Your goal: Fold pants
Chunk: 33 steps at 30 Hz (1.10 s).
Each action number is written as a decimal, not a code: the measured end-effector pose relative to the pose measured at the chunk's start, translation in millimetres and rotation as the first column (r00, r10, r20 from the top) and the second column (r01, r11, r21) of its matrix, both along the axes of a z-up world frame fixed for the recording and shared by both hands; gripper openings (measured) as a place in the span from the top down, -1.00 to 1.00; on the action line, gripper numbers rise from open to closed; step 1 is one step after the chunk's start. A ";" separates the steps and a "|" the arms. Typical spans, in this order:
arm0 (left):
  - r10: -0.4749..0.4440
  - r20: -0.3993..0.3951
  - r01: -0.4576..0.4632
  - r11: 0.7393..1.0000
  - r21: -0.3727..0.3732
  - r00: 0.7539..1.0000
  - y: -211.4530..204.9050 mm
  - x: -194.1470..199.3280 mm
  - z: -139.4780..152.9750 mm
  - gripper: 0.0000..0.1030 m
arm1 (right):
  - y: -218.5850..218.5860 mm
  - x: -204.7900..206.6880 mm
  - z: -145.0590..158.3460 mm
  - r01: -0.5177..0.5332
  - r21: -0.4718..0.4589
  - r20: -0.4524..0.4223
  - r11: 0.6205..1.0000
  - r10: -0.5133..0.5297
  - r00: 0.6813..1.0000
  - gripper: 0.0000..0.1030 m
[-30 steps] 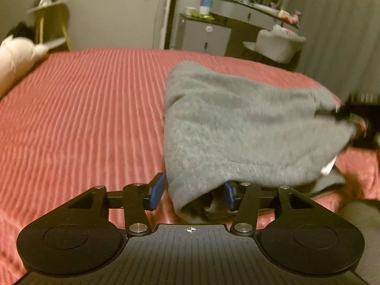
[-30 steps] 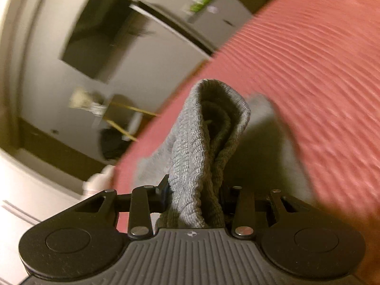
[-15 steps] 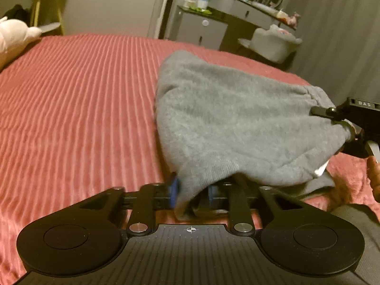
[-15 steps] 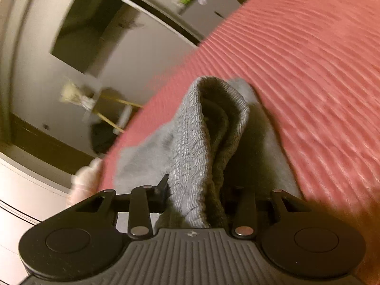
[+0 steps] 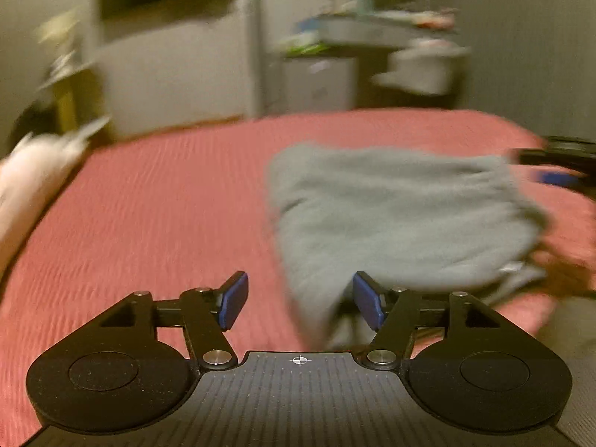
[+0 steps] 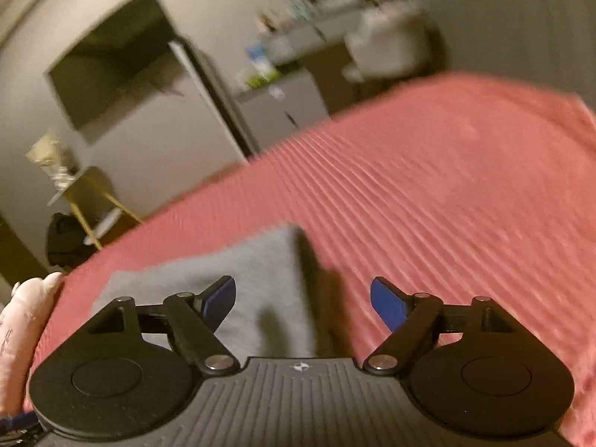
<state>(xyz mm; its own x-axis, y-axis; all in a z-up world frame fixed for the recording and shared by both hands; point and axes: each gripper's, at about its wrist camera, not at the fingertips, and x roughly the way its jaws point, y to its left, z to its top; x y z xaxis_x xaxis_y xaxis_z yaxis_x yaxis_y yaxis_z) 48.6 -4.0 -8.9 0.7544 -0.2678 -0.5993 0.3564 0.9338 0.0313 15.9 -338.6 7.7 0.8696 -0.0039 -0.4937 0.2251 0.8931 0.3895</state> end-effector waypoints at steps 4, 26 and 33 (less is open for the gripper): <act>0.021 0.066 -0.017 0.998 -0.061 0.998 10.8 4.5 23.0 -0.70 | 36.2 12.0 0.2 -0.163 -0.067 0.033 0.984 0.165 0.986 0.13; 0.012 -0.121 -0.015 1.000 -0.021 0.993 -55.9 119.3 -35.7 -0.33 | 50.3 57.6 -40.2 -0.233 -0.012 -0.120 0.972 0.230 0.966 0.48; 0.235 -0.316 -0.289 0.948 -0.135 0.919 -21.7 150.8 -73.0 -0.68 | -12.8 33.2 -31.1 -0.077 0.156 -0.022 0.985 0.081 0.996 1.00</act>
